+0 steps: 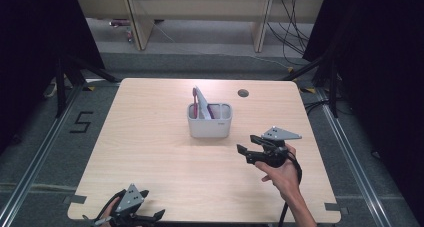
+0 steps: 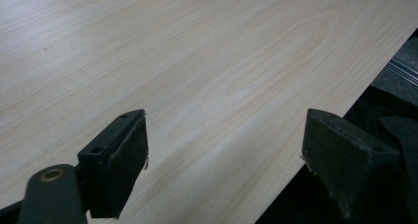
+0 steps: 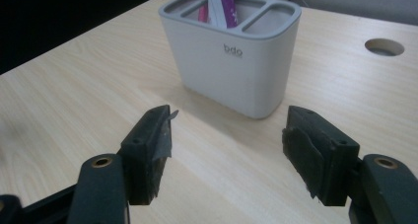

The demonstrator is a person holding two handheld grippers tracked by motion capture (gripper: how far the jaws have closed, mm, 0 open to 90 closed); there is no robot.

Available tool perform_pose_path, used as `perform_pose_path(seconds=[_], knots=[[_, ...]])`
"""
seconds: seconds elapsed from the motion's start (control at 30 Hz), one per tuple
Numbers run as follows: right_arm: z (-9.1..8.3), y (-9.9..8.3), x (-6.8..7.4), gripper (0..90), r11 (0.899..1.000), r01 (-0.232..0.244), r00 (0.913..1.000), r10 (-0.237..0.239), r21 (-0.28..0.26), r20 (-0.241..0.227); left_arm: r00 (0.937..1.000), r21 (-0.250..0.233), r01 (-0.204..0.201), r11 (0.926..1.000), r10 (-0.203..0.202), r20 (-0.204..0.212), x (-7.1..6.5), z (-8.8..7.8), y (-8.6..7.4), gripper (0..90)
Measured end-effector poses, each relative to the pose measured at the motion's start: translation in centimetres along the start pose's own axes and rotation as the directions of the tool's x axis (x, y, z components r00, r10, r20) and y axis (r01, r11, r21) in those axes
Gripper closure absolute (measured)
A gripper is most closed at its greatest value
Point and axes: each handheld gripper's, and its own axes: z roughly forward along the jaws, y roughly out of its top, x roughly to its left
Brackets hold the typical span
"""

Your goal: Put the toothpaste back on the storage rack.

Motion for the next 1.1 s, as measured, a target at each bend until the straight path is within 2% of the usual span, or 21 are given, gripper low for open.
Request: perform_pose_path(seconds=[0.1,0.17,0.2,0.27,0.3,0.37,0.4,0.43,0.47,0.57,0.6,0.63,0.77,0.8,0.87,0.9,0.93,0.97,1.0,1.07,1.1], knots=[[0.1,-0.4,-0.2,35.1,0.999,0.032,0.9995,-0.032,-0.003,-0.001,0.9999,0.002,-0.011,0.9999,0.011,0.001,0.1,-0.1,0.0,17.2],[-0.1,-0.7,0.1,34.8,1.0,-0.01,0.9999,0.01,0.012,-0.008,1.0,-0.003,-0.001,1.0,0.001,-0.003,0.1,0.0,0.0,17.2],[0.0,-0.8,-0.1,34.7,1.0,0.023,0.9997,-0.023,-0.001,-0.009,1.0,-0.003,0.005,1.0,-0.005,0.001,0.1,0.0,-0.1,17.2],[-0.1,-1.0,-0.1,34.7,1.0,0.029,0.9996,-0.029,0.008,0.001,1.0,0.006,0.0,1.0,0.0,0.002,0.1,0.0,0.0,17.2],[0.0,-1.3,-0.1,34.6,1.0,0.015,0.9996,-0.015,0.018,-0.023,1.0,0.009,-0.004,0.9999,0.004,0.003,0.1,0.0,0.0,17.2],[-0.2,-1.4,0.1,34.5,0.999,-0.007,0.9999,0.008,0.031,-0.014,1.0,0.002,0.0,1.0,0.0,0.003,0.2,0.0,0.0,17.2],[-0.1,-1.5,-0.1,34.4,0.999,0.027,0.9994,-0.027,0.022,-0.021,1.0,0.005,0.002,1.0,-0.002,0.002,0.2,0.0,0.0,17.2],[-0.2,-1.6,0.1,34.4,1.0,-0.009,0.9999,0.009,0.027,-0.013,1.0,0.005,0.002,1.0,-0.002,0.001,0.2,0.0,0.0,17.2],[-0.3,-1.9,0.0,34.4,0.999,0.026,0.9997,-0.026,0.036,0.0,1.0,0.004,0.003,1.0,-0.003,0.002,0.2,0.1,-0.1,17.2],[-0.4,-2.1,0.0,34.4,0.999,0.029,0.9996,-0.029,0.042,-0.008,1.0,-0.003,0.0,1.0,0.0,0.003,0.1,0.1,-0.2,17.2],[-0.5,-2.3,0.2,34.4,0.999,0.014,0.9999,-0.014,0.039,0.006,1.0,-0.004,0.0,1.0,0.0,0.004,0.2,0.1,-0.2,17.2],[-0.6,-2.5,0.0,34.4,0.998,0.046,0.9989,-0.046,0.041,0.002,1.0,0.001,0.005,1.0,-0.005,-0.002,0.1,-0.1,-0.2,17.2],[-0.9,-2.9,0.1,34.4,0.998,0.037,0.9993,-0.036,0.044,-0.007,1.0,0.002,0.006,1.0,-0.006,-0.003,0.2,-0.1,-0.2,17.2],[-1.0,-3.0,0.0,34.4,0.998,0.046,0.9989,-0.047,0.041,0.008,1.0,0.004,0.006,1.0,-0.006,-0.002,0.2,-0.1,-0.2,17.2],[-1.1,-3.3,0.2,34.3,0.999,0.018,0.9998,-0.018,0.049,-0.003,1.0,0.005,0.0,1.0,0.001,-0.007,0.2,-0.2,-0.2,17.2],[-1.1,-3.4,-0.1,34.3,0.998,0.037,0.9992,-0.036,0.048,-0.015,1.0,0.004,0.004,1.0,-0.004,-0.007,0.2,-0.2,-0.2,17.2],[-1.2,-3.6,0.0,34.3,0.998,0.03,0.9994,-0.029,0.056,-0.017,1.0,0.004,0.004,1.0,-0.004,-0.009,0.2,-0.2,-0.2,17.2],[-1.4,-3.8,0.1,34.3,0.998,0.011,0.9999,-0.012,0.067,0.005,0.9999,0.0,0.009,1.0,-0.009,-0.007,0.2,-0.1,-0.2,17.2],[-1.4,-3.9,-0.1,34.3,0.997,0.045,0.999,-0.045,0.062,0.001,1.0,0.003,0.004,1.0,-0.004,-0.008,0.2,-0.2,-0.3,17.2],[-1.6,-4.2,-0.1,34.2,0.997,0.035,0.9994,-0.035,0.066,0.005,1.0,0.009,0.0,1.0,0.0,-0.007,0.2,-0.2,-0.3,17.2],[-1.6,-4.4,0.1,34.2,0.998,0.01,0.9999,-0.01,0.062,-0.007,0.9999,0.004,0.004,1.0,-0.004,-0.01,0.1,-0.2,-0.3,17.2]])
